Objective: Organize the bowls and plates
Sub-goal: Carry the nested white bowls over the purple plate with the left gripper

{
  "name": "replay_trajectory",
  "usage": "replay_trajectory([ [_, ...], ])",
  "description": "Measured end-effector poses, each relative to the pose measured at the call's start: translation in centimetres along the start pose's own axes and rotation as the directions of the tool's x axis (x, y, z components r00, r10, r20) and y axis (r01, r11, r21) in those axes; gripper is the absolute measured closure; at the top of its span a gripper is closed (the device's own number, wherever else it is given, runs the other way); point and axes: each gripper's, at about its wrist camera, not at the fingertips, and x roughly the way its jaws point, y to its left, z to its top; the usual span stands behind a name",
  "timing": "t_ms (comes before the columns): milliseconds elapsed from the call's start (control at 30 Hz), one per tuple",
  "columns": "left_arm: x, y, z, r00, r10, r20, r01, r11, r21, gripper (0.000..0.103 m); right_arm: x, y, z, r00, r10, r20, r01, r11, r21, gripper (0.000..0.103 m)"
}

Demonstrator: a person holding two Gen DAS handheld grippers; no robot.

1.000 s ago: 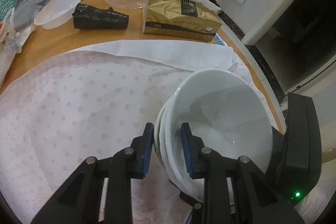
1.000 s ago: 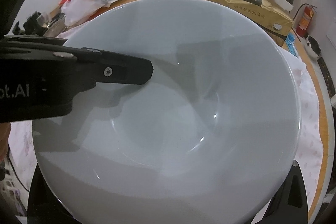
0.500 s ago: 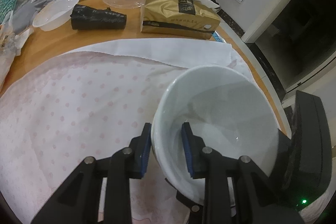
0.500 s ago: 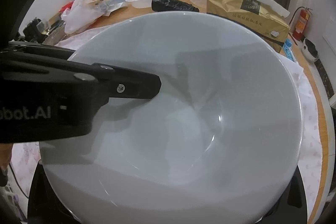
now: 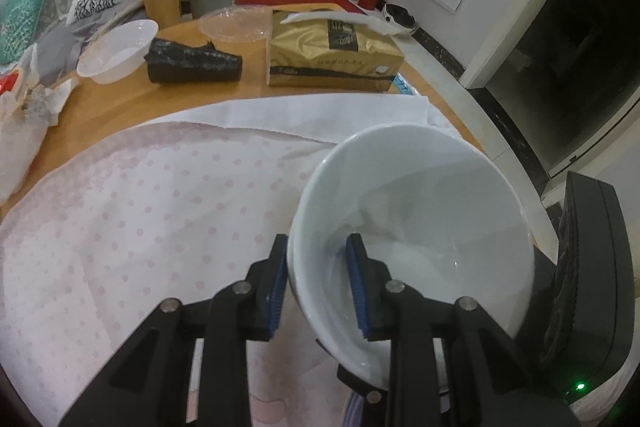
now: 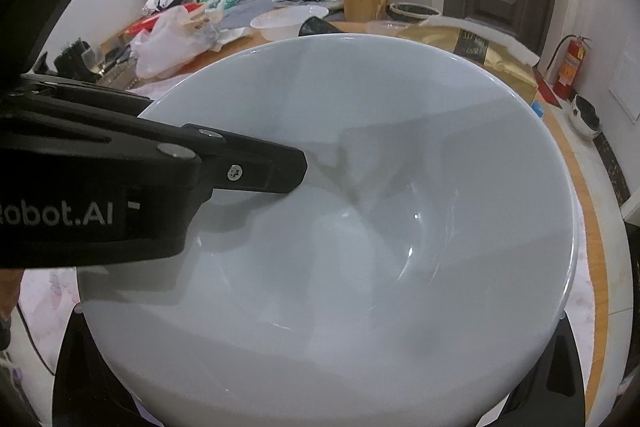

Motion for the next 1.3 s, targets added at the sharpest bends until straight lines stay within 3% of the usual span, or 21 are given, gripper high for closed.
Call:
replay_trajectory([
  [733,-6.0,-4.2,-2.0,0.998,0.03,0.061,-0.035,0.997,0.069,0.079,-7.1,1.4,-1.8,0.996,-0.013,0.083,0.013,1.0,-0.001,0.002],
  [1300,-7.7,-8.1,-4.9,0.998,0.024,0.056,-0.029,0.994,0.104,0.079,-10.4,0.9,-4.8,0.996,-0.026,0.085,0.025,1.0,0.013,0.002],
])
